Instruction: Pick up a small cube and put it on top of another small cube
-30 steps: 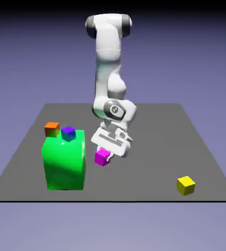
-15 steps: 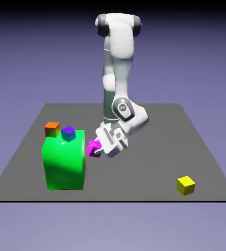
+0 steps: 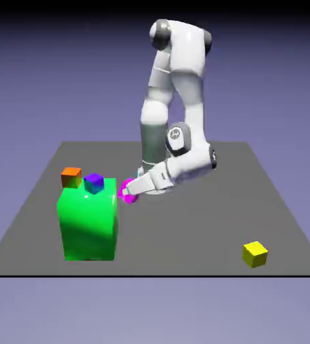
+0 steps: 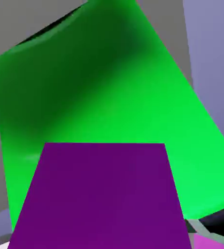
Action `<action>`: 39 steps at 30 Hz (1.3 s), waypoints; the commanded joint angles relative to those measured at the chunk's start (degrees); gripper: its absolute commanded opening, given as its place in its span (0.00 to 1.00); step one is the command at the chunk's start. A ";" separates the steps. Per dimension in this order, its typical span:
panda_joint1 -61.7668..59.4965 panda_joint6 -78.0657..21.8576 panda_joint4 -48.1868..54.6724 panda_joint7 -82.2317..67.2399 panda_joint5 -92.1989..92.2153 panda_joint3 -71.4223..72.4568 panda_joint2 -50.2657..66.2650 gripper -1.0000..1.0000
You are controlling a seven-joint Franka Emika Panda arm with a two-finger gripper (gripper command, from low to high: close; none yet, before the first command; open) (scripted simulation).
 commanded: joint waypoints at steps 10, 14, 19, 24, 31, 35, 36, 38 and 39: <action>-20.77 -1.49 11.08 -4.41 6.64 10.98 -4.05 0.00; -29.07 -2.04 14.95 -6.66 8.75 15.43 -6.04 0.00; -39.46 -4.74 12.80 -15.13 8.10 23.43 -12.24 0.00; -49.84 -7.34 8.81 -25.11 5.58 31.67 -19.63 0.00; -64.37 -9.20 4.71 -37.98 0.54 41.82 -29.68 0.00; -66.76 -3.80 2.42 -37.52 -1.41 40.27 -28.56 0.00; -67.28 -1.31 0.96 -37.08 -2.14 39.29 -27.74 0.00; -67.81 1.30 -0.57 -36.62 -2.91 38.27 -26.88 0.00; -67.81 1.30 -0.57 -36.62 -2.91 38.27 -26.88 1.00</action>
